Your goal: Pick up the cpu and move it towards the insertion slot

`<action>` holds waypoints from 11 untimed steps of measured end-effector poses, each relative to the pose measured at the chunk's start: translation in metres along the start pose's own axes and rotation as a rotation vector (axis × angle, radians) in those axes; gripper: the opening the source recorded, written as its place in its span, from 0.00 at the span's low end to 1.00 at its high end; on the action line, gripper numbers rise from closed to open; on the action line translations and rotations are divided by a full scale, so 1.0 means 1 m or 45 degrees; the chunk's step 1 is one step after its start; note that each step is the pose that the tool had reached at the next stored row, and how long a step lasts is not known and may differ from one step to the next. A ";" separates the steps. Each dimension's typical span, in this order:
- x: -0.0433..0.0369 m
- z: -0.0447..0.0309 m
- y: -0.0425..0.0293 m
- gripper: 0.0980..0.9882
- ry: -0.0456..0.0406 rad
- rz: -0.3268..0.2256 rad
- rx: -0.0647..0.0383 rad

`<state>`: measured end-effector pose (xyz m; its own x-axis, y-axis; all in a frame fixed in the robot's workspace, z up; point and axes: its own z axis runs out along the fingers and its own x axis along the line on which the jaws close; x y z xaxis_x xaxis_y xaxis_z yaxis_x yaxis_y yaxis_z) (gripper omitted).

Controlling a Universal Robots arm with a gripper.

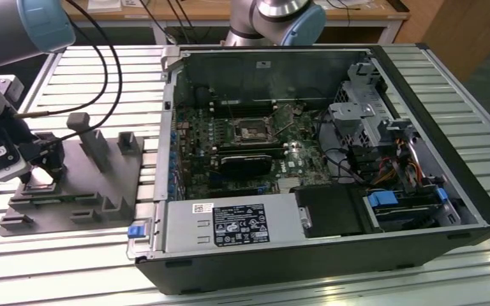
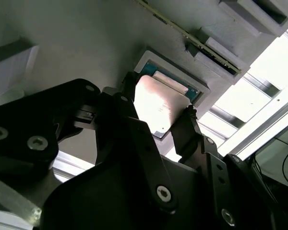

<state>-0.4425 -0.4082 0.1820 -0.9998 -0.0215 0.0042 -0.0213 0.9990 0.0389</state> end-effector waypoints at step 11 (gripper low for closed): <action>0.0000 -0.0128 0.0005 0.50 0.000 0.000 0.000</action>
<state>-0.4425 -0.4082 0.1948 -0.9998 -0.0215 0.0039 -0.0213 0.9990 0.0391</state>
